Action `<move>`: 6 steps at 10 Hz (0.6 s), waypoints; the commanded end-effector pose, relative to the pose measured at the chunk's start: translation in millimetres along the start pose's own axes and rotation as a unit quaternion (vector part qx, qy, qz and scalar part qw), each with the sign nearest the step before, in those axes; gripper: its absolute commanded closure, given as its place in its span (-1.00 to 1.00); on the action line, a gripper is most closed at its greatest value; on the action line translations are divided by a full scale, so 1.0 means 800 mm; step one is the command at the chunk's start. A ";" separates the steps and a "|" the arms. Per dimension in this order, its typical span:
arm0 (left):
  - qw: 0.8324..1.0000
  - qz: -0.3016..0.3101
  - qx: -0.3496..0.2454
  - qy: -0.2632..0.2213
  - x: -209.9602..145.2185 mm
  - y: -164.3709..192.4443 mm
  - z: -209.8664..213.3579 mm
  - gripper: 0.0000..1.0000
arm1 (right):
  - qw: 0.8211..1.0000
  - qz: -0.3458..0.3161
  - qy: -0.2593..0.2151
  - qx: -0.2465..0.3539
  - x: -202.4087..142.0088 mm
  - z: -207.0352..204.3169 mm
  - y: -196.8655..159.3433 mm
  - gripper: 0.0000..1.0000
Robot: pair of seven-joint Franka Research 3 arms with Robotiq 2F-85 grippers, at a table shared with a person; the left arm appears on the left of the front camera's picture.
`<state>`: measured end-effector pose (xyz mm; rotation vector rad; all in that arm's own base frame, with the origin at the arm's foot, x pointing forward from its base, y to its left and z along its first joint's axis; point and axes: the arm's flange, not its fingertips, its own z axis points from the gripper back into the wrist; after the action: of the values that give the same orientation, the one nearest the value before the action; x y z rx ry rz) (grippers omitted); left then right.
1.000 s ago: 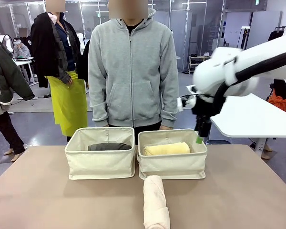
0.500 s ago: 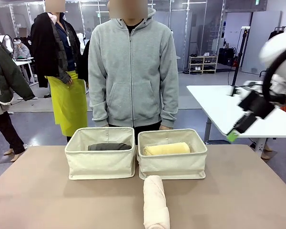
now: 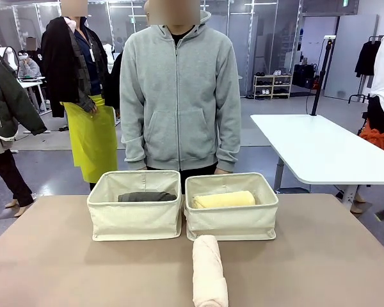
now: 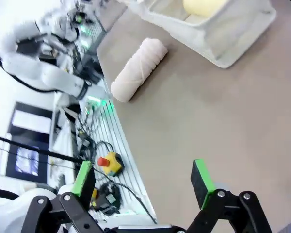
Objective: Divide the towels into two baskets.
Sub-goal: Pick up one hotel-folded towel from the bottom of the table and place it in the Fabric basket indicated by the person.
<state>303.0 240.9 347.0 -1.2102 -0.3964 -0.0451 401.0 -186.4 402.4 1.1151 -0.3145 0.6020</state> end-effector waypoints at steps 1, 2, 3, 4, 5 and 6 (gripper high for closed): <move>1.000 0.003 0.003 0.001 -0.001 -0.001 0.004 -1.00 | 0.994 -0.028 -0.100 0.023 -0.043 0.010 -0.019 -1.00; 1.000 0.003 0.003 0.001 -0.001 -0.001 0.004 -1.00 | 0.989 -0.051 -0.136 0.029 -0.080 0.012 -0.026 -1.00; 1.000 0.003 0.003 0.001 -0.001 -0.001 0.004 -1.00 | 0.984 -0.083 -0.153 0.035 -0.110 0.010 -0.031 -1.00; 1.000 0.003 0.003 0.001 -0.001 -0.001 0.004 -1.00 | 0.980 -0.100 -0.165 0.039 -0.131 0.009 -0.033 -1.00; 1.000 0.003 0.003 0.001 -0.001 -0.001 0.004 -1.00 | 0.978 -0.121 -0.165 0.036 -0.144 0.010 -0.032 -1.00; 1.000 0.003 0.003 0.001 -0.001 -0.001 0.004 -1.00 | 0.980 -0.131 -0.149 0.016 -0.143 0.012 -0.033 -1.00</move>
<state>302.9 241.0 347.0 -1.2102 -0.3966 -0.0448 321.7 -240.7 317.5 1.2908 -0.4226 0.2162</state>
